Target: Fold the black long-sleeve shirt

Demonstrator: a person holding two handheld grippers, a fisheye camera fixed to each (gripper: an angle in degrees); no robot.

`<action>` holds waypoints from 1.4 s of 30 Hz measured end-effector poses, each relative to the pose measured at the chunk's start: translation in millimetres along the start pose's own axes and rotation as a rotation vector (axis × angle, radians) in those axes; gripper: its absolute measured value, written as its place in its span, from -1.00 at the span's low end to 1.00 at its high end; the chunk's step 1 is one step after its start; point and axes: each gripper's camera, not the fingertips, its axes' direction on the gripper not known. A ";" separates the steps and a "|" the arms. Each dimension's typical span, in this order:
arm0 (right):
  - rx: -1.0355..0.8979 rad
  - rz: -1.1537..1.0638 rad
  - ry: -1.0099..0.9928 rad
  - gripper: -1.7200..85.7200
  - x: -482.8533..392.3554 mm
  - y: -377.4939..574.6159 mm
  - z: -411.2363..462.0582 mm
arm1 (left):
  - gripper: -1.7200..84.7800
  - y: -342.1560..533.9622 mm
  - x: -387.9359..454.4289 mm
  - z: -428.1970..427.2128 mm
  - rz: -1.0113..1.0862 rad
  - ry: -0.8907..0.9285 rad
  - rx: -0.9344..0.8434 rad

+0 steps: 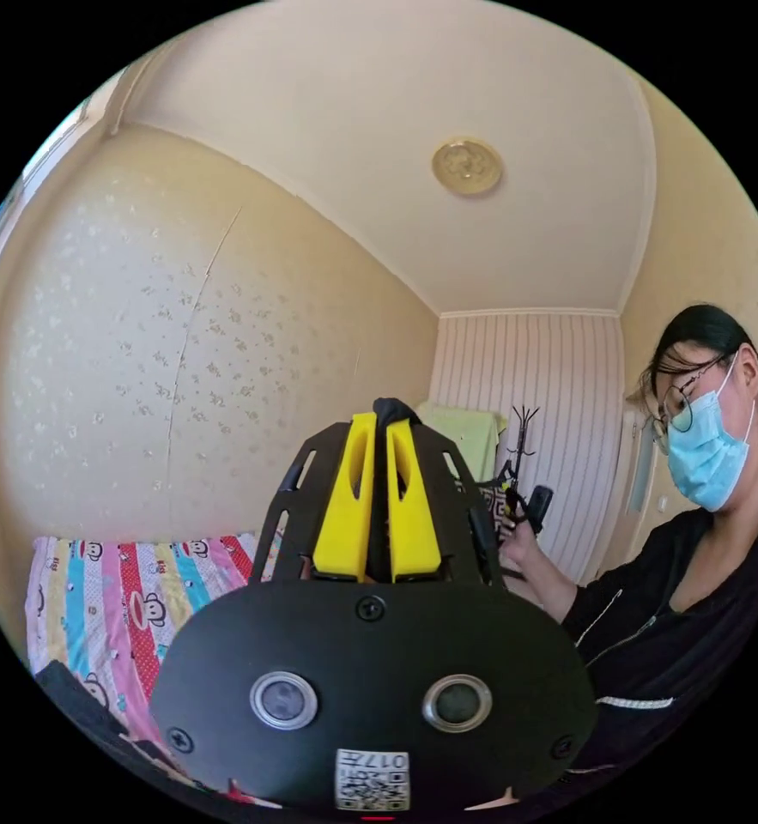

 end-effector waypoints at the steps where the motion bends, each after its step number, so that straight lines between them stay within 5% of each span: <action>1: -0.043 -0.050 0.010 -0.91 -0.8 -15.6 8.0 | -0.96 -0.2 -0.6 -2.4 0.016 -0.010 -0.020; 7: -0.210 -0.109 0.023 -0.92 -11.0 -30.1 41.8 | -0.96 36.0 -9.1 -46.9 0.135 -0.016 -0.131; 16: -0.306 0.167 -0.008 -0.93 -15.5 10.2 57.4 | -0.96 126.7 -15.0 -72.0 -0.100 0.088 -0.291; 25: -0.290 0.180 0.124 -0.94 81.7 -7.1 143.6 | -0.96 100.3 -142.1 20.3 -0.204 0.049 -0.557; 31: -0.599 0.444 -0.171 -0.90 184.0 147.4 242.1 | -0.97 195.4 -277.0 130.6 -0.371 0.154 -0.701; 36: -0.770 0.519 -0.266 -0.76 153.2 303.1 292.9 | -0.97 289.2 -312.6 174.7 -0.455 -0.016 -0.825; 42: -0.860 0.533 -0.360 -0.71 104.6 411.3 361.3 | -0.97 309.7 -307.7 156.0 -0.519 0.051 -0.756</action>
